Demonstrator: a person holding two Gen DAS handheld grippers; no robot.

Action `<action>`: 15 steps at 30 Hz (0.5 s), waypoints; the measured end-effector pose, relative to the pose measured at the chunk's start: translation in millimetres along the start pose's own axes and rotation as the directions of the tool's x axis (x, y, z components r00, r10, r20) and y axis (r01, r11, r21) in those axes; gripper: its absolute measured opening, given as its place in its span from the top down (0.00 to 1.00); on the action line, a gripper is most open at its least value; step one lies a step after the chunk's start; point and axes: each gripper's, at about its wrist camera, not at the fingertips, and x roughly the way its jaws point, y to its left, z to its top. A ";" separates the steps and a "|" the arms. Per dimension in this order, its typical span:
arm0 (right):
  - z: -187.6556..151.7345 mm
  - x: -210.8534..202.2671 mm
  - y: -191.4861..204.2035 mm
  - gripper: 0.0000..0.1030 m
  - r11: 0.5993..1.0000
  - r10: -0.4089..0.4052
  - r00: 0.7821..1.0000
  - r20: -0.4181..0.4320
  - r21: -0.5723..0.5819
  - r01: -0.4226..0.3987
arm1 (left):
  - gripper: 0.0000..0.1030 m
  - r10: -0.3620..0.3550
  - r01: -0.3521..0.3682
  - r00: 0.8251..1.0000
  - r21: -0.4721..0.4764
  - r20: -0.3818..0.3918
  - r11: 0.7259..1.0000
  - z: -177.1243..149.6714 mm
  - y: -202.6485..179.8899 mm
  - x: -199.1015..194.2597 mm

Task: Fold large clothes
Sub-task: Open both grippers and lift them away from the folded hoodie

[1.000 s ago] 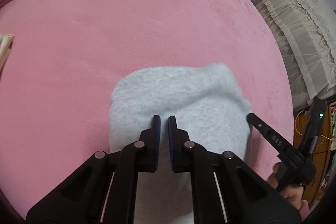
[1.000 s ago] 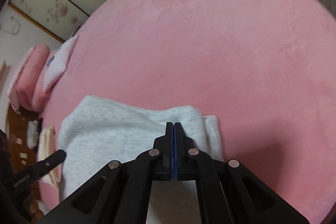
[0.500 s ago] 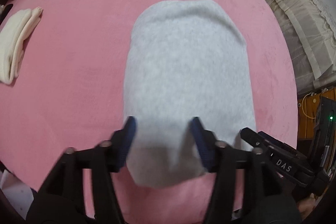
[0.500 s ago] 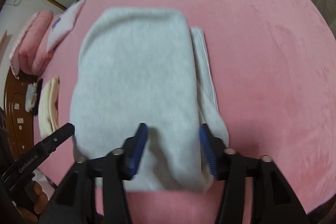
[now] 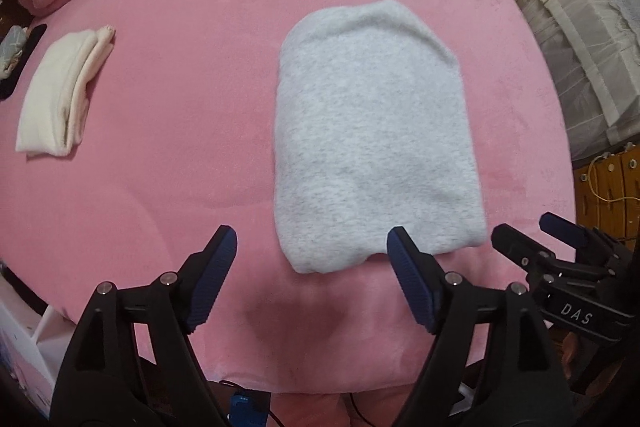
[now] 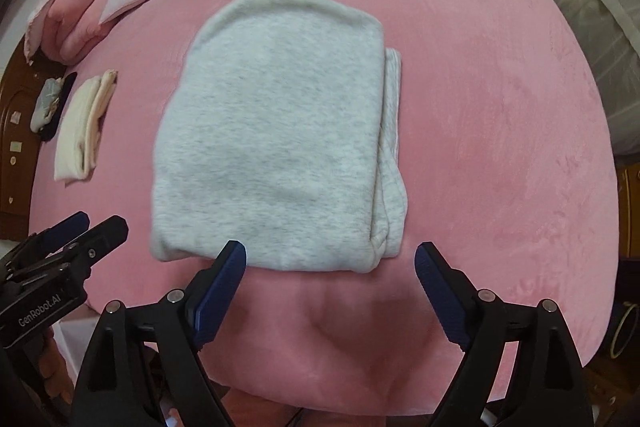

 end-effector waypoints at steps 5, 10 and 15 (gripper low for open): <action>16.8 -44.1 13.9 0.09 0.997 0.075 0.993 0.092 -0.015 -0.074 | 0.25 -0.006 0.005 0.999 0.025 0.050 1.000 8.0 1.9 -25.6; 22.8 -56.8 17.7 0.09 0.995 0.097 0.990 0.107 -0.020 -0.095 | 0.25 -0.017 0.016 0.998 0.013 0.063 1.000 10.4 5.9 -29.9; 32.7 -15.6 10.2 0.09 0.979 0.187 0.981 0.044 0.073 -0.189 | 0.25 -0.066 0.067 0.998 -0.037 0.008 0.997 13.3 15.5 -2.6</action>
